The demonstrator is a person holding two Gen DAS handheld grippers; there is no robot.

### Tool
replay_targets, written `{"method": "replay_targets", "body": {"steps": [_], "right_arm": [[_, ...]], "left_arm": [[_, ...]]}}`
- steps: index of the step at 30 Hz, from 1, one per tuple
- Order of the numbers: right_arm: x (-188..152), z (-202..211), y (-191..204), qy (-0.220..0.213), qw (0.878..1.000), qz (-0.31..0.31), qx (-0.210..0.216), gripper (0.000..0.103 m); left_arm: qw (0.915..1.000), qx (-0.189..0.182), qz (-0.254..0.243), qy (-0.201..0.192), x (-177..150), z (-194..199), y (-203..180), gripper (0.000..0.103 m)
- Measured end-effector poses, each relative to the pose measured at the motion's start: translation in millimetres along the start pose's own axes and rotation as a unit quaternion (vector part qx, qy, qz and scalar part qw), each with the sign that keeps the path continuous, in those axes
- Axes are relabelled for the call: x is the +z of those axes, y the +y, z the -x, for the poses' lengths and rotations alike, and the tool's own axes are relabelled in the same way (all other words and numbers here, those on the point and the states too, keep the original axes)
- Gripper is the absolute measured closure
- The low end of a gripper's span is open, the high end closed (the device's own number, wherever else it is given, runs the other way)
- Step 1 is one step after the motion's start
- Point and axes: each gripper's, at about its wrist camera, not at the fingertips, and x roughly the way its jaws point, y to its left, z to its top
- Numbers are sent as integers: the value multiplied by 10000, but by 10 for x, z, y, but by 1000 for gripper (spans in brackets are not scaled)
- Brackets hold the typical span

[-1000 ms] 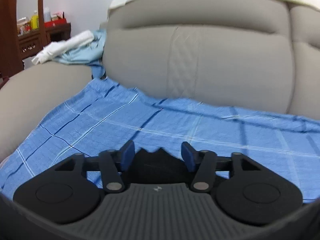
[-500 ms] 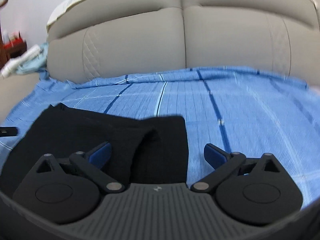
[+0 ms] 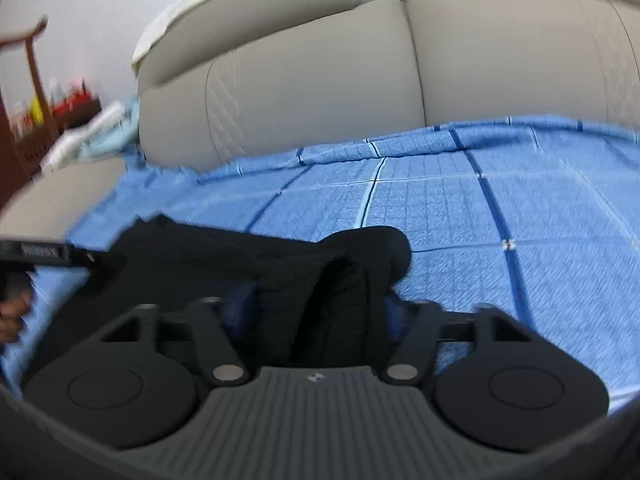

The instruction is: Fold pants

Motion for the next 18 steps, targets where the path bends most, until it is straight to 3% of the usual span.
{"method": "replay_targets", "body": {"steps": [5, 9, 10, 13, 18], "right_arm": [[3, 10, -48, -3, 9999, -124, 80, 42], [11, -2, -60, -7, 9998, -158, 109, 42], [6, 0, -65, -15, 9998, -169, 110, 43], [-2, 4, -60, -80, 9997, -219, 82, 47], [-2, -14, -58, -118, 9994, -296, 100, 51]], "left_arm": [[9991, -366, 108, 159, 149, -148, 40, 27], [9962, -677, 518, 197, 251, -263, 109, 25], [9950, -760, 610, 206, 270, -280, 130, 34], [9951, -779, 565, 232, 274, -276, 139, 47], [9953, -899, 340, 151, 202, -240, 125, 46]]}}
